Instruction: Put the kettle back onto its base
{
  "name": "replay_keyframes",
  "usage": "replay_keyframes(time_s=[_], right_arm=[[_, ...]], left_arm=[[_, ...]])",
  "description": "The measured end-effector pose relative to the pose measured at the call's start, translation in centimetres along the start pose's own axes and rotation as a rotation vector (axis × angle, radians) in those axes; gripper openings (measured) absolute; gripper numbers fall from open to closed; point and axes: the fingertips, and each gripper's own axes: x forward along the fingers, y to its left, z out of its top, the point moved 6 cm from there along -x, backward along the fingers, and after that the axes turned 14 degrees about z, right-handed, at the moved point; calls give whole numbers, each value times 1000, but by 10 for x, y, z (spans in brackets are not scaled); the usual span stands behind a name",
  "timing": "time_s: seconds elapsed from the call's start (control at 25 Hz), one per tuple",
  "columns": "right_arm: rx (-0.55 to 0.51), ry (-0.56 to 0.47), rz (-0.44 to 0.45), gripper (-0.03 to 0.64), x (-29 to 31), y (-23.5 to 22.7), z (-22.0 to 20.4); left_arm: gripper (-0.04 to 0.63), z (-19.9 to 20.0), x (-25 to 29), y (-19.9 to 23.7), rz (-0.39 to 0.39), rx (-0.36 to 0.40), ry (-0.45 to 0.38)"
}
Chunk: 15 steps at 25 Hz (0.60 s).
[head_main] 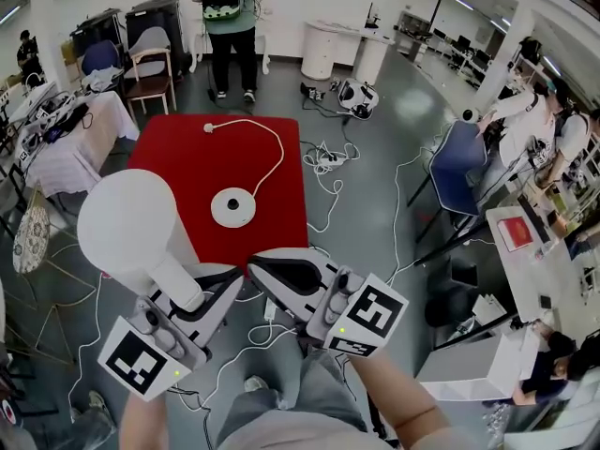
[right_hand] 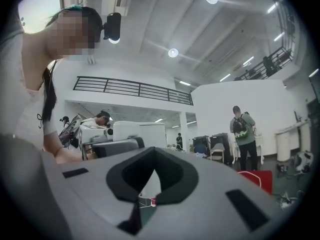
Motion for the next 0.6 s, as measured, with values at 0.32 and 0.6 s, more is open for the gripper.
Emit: replay_keyframes(time_s=[0.32, 0.6], right_arm=[[36, 26, 35, 6, -7, -57, -23], [68, 60, 105, 7, -35, -122, -34]], left_arm=[[6, -39, 42, 18, 39, 31, 27], [6, -76, 111, 28, 47, 48, 29]])
